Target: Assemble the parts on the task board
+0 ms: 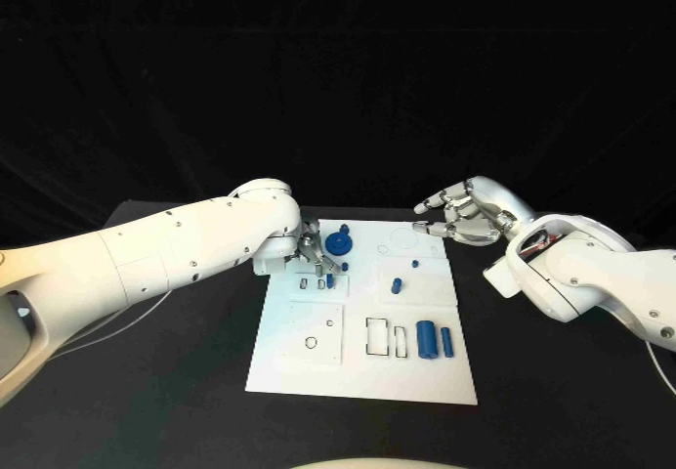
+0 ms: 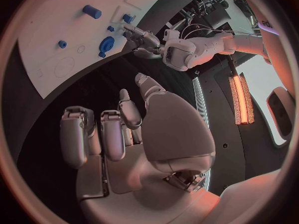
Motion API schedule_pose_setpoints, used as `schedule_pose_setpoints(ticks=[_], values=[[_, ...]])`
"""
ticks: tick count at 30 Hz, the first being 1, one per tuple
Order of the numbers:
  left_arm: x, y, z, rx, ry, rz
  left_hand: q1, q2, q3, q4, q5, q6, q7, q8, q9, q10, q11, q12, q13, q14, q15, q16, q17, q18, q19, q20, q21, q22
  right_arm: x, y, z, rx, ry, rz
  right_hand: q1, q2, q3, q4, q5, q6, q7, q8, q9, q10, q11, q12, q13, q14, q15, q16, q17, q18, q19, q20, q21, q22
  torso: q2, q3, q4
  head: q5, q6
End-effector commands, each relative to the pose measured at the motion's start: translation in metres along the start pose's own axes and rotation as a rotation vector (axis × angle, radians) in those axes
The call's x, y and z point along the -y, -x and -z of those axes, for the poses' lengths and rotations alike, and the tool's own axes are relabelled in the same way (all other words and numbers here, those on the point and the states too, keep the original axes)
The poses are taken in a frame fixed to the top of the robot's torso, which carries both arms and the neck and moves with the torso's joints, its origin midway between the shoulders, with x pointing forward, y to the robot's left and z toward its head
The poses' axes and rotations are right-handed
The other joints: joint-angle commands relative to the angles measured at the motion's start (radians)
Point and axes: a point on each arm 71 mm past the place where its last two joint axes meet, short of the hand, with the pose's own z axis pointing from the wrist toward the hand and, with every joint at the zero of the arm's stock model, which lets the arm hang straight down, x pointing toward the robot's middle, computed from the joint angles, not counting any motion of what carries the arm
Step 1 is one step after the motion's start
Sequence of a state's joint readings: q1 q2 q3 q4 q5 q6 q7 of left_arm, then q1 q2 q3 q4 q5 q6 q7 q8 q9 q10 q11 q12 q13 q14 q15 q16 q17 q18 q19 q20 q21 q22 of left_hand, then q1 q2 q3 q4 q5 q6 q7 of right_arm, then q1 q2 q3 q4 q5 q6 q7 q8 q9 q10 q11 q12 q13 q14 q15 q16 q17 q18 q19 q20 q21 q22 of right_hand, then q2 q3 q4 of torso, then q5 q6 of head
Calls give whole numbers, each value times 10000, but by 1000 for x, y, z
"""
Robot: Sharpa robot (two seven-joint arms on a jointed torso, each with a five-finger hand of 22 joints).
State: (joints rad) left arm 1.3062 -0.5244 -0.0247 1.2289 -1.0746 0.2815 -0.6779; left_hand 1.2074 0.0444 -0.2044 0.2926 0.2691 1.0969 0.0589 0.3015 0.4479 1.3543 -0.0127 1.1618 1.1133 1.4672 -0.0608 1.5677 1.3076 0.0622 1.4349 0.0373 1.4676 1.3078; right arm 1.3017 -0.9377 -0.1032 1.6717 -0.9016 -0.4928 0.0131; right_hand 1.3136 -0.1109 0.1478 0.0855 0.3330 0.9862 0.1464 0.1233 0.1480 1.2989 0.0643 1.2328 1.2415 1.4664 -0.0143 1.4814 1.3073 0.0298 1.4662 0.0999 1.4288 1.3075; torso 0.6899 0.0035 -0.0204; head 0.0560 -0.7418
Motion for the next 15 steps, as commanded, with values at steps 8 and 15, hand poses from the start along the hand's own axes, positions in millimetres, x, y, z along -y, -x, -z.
schedule_pose_setpoints(ticks=[8,15], values=[[5,-5,1,-396,-42,-353,-10,49,-47,-14,-36,-76,-6,83,80,6,6,35,20,1036,-76,31,2632,-145,46,2,68,362,0,-3,-2,-149,65,68,116,28,-34,-31,75,73,-20,50,21,26,-45,26,9,638,24,-49,1019,107,9,-18,-6,1579,-4,-1,3,-11,-49],[5,-5,1,-331,-28,-408,-10,49,-47,-14,-36,-76,-6,83,80,6,6,35,20,1036,-76,31,2632,-145,46,2,68,362,0,-4,-3,-169,102,177,116,28,-34,-31,75,73,-20,50,21,26,-45,26,9,638,24,-49,1019,107,9,-18,-6,1579,3,0,0,-38,-52]])
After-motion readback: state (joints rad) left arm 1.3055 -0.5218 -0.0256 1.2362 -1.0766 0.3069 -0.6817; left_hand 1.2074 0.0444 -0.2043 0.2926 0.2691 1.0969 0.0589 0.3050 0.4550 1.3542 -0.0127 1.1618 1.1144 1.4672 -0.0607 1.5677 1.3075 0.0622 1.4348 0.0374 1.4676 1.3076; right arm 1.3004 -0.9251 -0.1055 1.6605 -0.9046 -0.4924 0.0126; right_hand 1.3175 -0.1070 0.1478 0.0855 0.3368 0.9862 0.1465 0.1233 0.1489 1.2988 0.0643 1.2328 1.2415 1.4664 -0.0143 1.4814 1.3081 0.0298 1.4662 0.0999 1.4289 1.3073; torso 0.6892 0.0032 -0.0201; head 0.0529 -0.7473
